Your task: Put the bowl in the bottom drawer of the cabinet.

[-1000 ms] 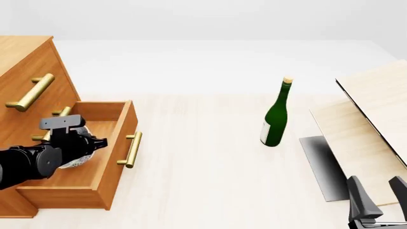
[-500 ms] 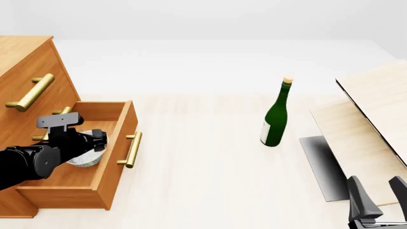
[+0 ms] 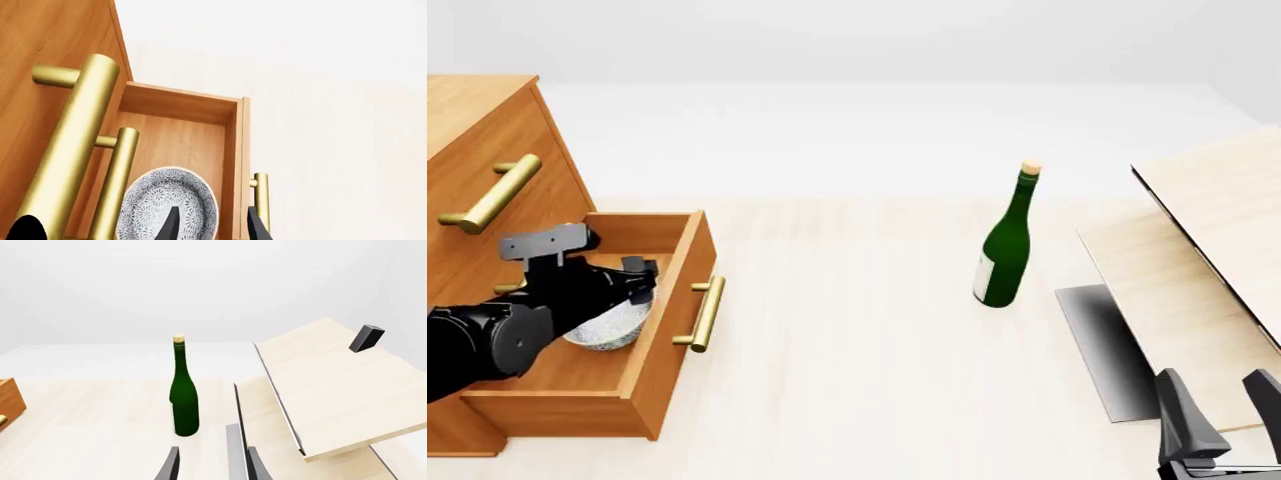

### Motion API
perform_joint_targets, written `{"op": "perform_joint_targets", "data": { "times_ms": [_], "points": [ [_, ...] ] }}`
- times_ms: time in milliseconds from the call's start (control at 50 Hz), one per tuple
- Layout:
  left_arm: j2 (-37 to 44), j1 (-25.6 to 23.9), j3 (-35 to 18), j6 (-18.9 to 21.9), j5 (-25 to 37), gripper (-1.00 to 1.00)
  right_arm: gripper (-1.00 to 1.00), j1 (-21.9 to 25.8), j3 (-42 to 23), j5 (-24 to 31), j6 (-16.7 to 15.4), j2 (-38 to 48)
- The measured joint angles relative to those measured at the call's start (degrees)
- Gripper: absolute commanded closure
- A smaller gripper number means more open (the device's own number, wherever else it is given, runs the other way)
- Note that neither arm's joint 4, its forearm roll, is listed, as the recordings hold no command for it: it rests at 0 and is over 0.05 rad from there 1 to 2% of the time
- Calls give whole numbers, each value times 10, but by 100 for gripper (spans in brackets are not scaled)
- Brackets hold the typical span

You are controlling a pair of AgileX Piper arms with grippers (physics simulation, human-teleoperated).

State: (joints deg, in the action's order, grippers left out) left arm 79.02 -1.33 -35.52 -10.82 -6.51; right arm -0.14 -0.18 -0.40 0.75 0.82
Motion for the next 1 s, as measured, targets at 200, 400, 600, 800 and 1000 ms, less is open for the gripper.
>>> {"op": "perform_joint_targets", "data": {
  "times_ms": [200,400,600,800,1000],
  "points": [
    [-26,-17,1,-24,-7,-100,-100,0,0,0,0,0],
    [-52,-31,9,-38,-18,-100,-100,0,0,0,0,0],
    [-82,-45,10,-43,-23,-100,-100,0,0,0,0,0],
    [-119,-64,6,-28,-20,-100,-100,0,0,0,0,0],
    [-153,-73,13,-4,-26,-100,-100,0,0,0,0,0]
  ]
}}
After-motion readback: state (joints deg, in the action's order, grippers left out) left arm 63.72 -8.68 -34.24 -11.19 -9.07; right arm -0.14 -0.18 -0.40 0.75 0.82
